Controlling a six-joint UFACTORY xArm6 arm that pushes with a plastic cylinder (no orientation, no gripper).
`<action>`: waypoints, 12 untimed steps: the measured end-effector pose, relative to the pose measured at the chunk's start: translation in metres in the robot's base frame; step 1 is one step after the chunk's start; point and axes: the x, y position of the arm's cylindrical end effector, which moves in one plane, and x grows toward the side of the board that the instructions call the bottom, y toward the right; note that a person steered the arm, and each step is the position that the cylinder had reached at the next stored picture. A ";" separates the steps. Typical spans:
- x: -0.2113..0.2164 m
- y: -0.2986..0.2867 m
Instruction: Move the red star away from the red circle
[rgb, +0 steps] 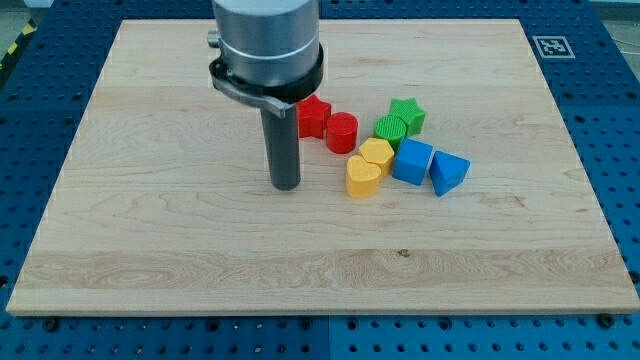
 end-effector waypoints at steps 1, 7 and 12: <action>-0.025 0.000; -0.079 0.020; -0.185 0.036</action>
